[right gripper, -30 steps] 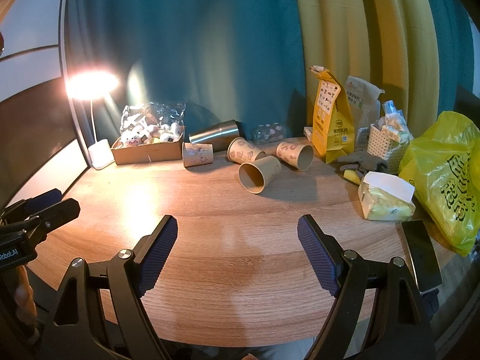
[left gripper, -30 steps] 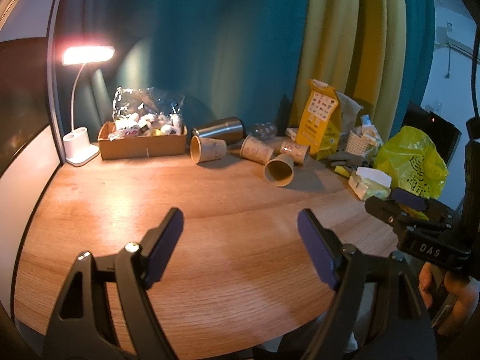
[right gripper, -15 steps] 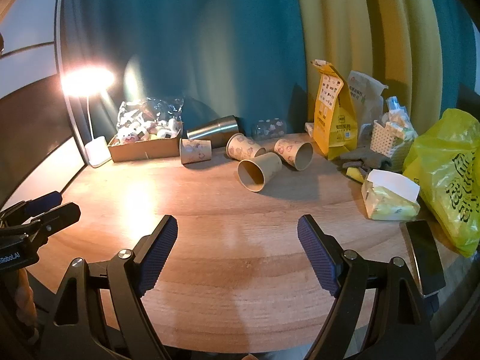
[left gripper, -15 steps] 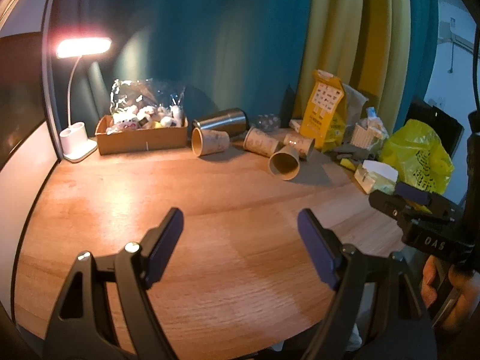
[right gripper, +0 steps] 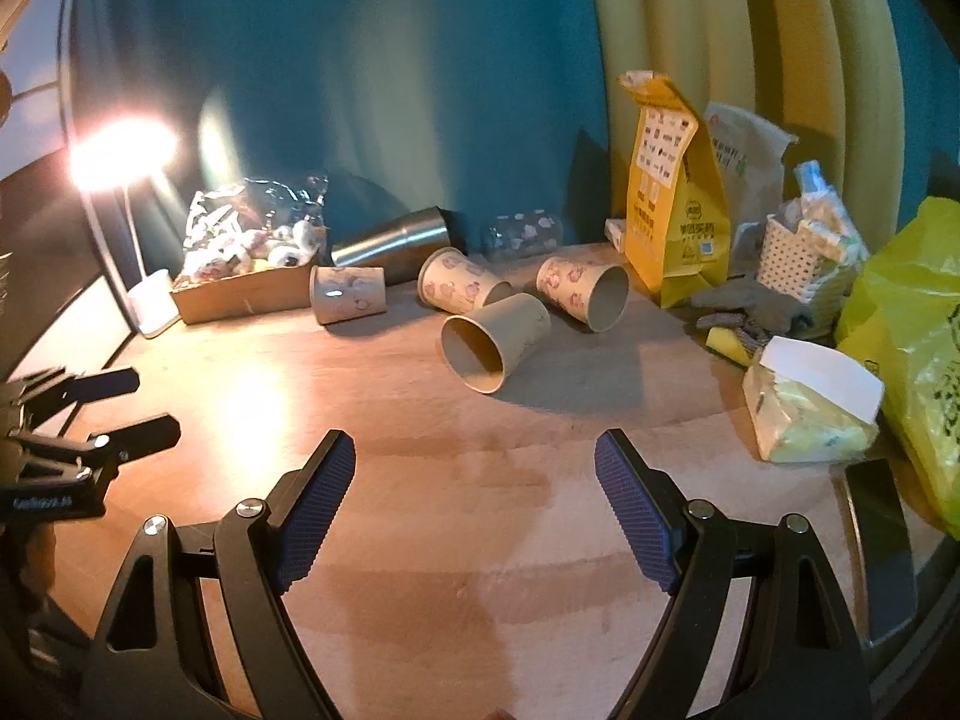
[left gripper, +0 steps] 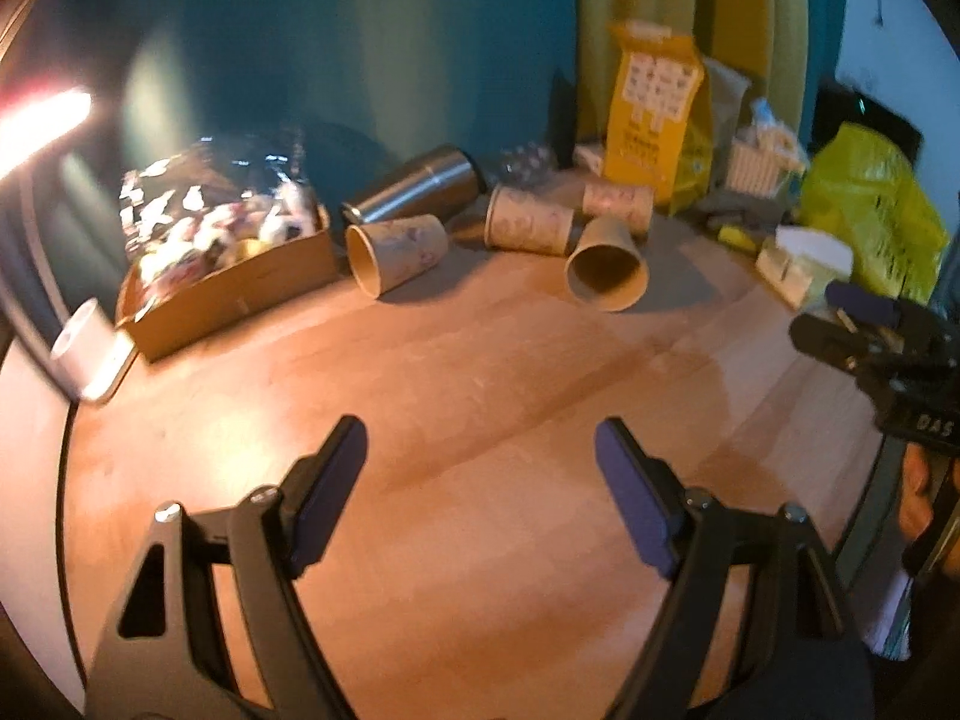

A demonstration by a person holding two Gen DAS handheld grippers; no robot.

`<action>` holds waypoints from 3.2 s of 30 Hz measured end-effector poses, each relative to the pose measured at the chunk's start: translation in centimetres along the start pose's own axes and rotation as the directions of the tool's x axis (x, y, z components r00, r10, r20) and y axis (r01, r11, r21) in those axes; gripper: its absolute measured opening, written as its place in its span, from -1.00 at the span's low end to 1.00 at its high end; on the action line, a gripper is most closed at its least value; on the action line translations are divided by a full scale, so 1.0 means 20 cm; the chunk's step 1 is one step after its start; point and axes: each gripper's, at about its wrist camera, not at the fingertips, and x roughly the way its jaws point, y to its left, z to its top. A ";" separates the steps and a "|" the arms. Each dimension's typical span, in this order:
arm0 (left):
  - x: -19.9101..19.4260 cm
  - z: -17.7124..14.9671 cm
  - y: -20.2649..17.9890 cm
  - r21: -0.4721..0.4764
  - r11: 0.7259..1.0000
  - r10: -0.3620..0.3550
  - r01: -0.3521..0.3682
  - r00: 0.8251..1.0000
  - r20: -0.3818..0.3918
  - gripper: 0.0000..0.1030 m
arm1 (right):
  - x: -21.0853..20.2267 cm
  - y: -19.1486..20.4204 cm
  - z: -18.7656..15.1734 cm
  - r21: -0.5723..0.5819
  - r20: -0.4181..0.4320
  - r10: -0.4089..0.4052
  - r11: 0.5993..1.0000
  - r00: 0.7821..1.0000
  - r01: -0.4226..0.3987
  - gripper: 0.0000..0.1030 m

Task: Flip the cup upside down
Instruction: 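Move the left tool toward the floral paper cup lying by the tumbler, then close the left gripper on the floral paper cup and lift it, then carry the cup with the left gripper toward the right tool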

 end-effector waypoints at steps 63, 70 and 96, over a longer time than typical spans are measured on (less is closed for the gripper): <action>0.53 0.20 -0.02 0.070 0.994 -0.057 0.088 0.930 -0.364 0.40 | 0.25 -0.25 -0.10 0.165 -0.139 0.150 0.978 0.979 -0.126 0.65; 0.31 -0.13 -0.15 -0.381 0.909 -0.309 0.171 0.890 -0.337 0.40 | 0.11 -0.20 -0.22 0.152 -0.181 0.241 0.965 0.953 -0.215 0.65; 0.23 -0.44 -0.36 -0.736 0.656 -0.424 0.168 0.888 -0.175 0.39 | 0.10 -0.20 -0.26 0.018 -0.321 0.283 0.956 0.904 -0.293 0.65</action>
